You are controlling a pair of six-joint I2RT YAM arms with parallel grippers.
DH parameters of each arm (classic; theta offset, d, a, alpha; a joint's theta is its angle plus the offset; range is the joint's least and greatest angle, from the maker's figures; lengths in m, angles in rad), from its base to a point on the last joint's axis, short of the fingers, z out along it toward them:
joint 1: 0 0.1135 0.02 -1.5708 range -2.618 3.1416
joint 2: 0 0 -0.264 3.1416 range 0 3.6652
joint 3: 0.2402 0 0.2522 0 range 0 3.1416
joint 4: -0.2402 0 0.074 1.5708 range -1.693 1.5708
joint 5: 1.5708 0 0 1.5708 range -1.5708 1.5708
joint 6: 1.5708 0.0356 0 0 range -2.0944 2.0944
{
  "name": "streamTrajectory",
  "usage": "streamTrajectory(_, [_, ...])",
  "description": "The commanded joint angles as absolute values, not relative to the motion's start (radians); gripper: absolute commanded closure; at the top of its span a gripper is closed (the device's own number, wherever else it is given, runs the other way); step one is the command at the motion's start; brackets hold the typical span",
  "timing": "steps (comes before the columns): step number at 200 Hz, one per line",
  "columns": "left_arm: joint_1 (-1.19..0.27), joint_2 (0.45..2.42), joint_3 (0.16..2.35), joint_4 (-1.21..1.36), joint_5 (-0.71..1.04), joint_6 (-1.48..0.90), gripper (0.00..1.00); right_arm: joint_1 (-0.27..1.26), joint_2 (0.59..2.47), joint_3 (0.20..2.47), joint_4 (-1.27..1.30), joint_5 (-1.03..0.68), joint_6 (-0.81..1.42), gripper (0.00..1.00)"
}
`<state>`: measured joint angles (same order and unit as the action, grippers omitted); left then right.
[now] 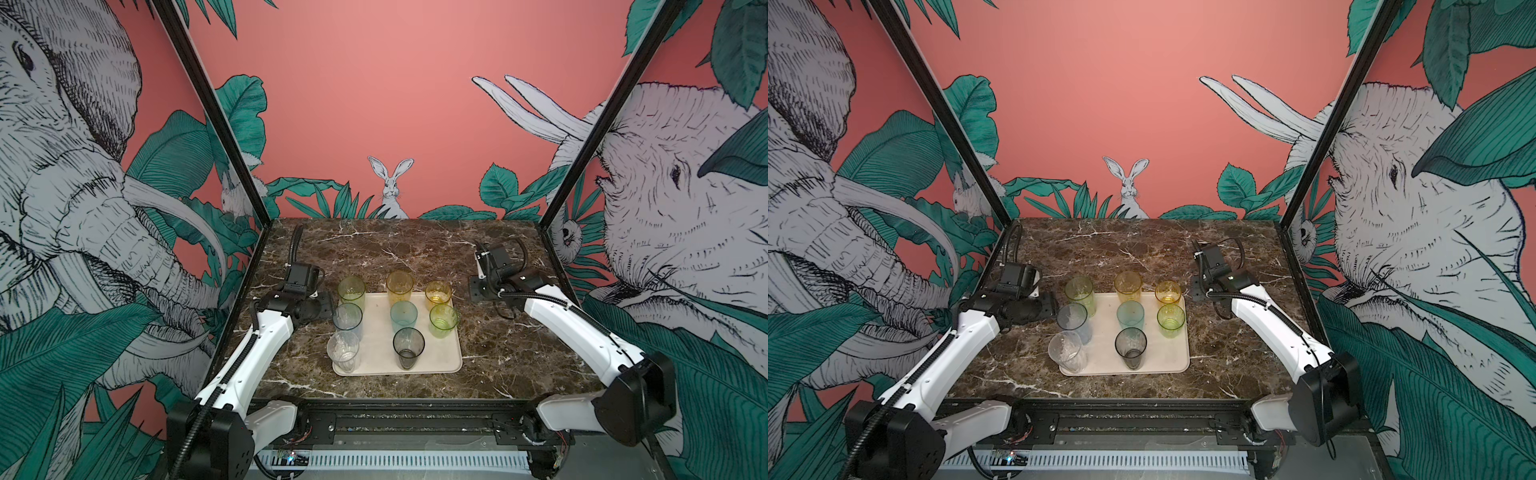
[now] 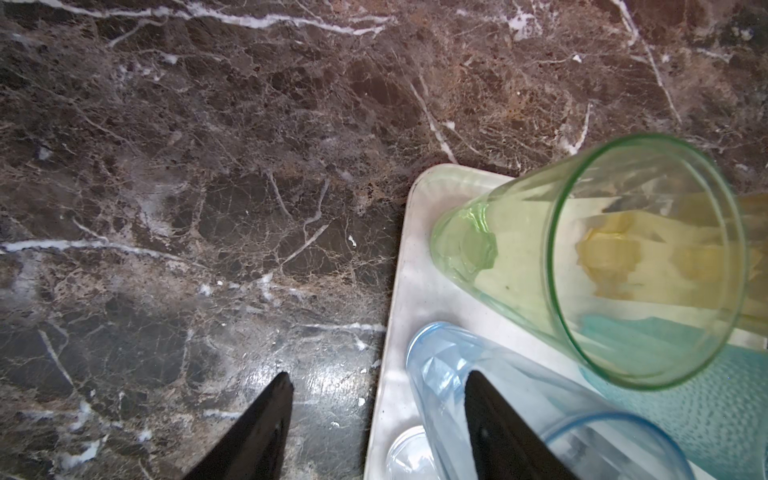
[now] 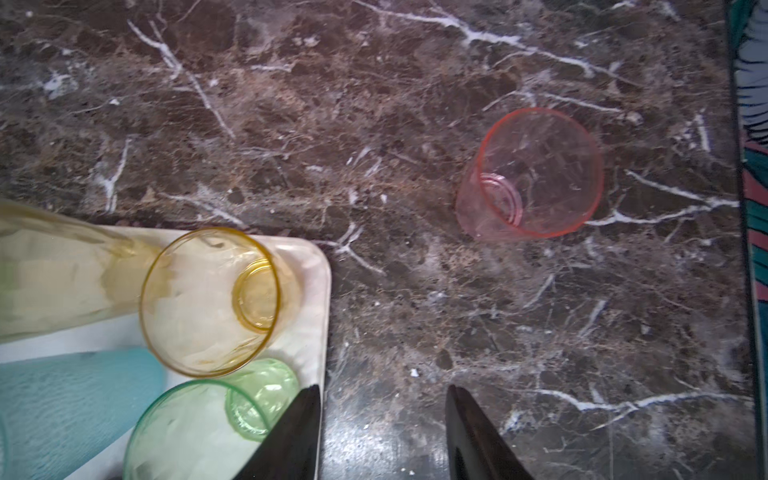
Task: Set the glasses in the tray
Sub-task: 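Open the right gripper and lift it off the green cup, then move the right gripper over the pink cup and lower into it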
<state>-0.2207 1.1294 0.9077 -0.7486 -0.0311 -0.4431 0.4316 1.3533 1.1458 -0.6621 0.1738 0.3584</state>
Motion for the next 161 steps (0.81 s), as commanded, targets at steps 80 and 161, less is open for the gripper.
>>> streamTrajectory(80, [-0.215,1.099,0.914,-0.758,-0.045,-0.445,0.33,0.246,1.389,1.220,-0.543,0.198,0.360,0.30])
streamTrajectory(161, [-0.215,1.101,0.923,-0.760,-0.054,-0.439,0.33,0.113,1.486,1.233,-0.517,0.094,0.393,0.29])
